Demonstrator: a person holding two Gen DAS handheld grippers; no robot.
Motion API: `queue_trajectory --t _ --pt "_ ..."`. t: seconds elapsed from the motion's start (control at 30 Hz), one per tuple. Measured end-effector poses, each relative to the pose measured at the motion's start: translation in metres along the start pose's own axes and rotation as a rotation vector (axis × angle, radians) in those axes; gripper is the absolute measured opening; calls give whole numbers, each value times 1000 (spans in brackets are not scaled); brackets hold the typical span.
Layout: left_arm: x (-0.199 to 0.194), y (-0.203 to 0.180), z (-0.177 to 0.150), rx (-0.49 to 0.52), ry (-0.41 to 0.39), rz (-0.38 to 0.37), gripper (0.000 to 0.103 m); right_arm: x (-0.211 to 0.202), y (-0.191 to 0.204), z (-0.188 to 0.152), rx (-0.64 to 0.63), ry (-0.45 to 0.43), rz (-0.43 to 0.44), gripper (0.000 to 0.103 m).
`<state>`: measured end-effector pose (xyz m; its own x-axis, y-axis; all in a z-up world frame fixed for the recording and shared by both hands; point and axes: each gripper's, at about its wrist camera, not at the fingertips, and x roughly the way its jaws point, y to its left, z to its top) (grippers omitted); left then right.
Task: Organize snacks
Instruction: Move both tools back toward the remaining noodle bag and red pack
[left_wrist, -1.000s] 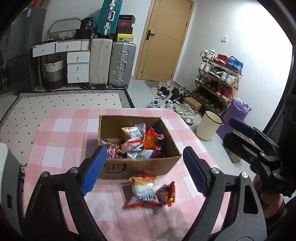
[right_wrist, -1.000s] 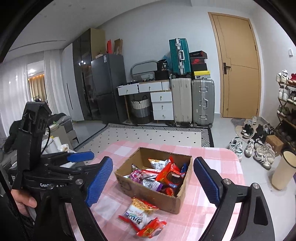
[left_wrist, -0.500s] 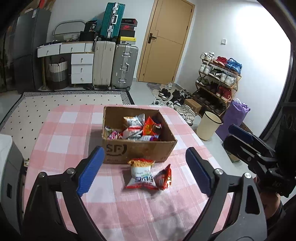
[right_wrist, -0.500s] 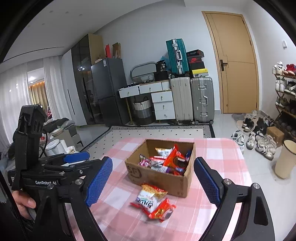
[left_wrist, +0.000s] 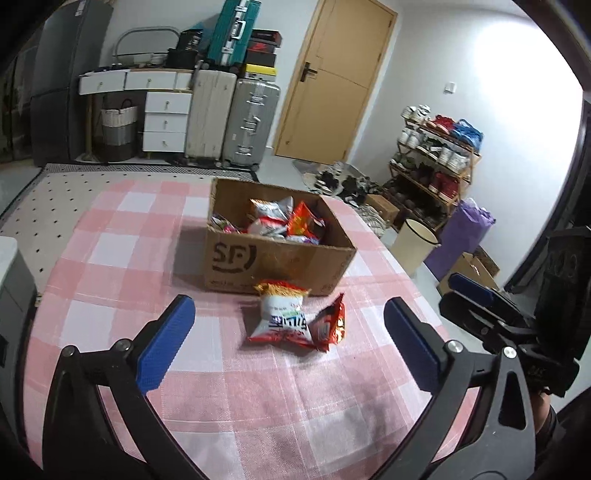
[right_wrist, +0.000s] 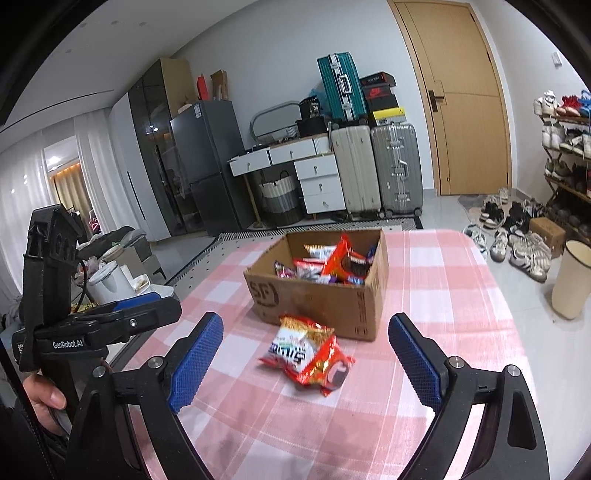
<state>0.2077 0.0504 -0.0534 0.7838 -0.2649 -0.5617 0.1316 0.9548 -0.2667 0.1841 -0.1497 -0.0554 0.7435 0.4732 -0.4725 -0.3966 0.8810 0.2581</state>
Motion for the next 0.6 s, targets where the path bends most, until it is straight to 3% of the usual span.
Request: queue_trajectory --t 0.6 --pt "73 15 -40 -33 126 -18 102 68 -31 -43 76 139 13 94"
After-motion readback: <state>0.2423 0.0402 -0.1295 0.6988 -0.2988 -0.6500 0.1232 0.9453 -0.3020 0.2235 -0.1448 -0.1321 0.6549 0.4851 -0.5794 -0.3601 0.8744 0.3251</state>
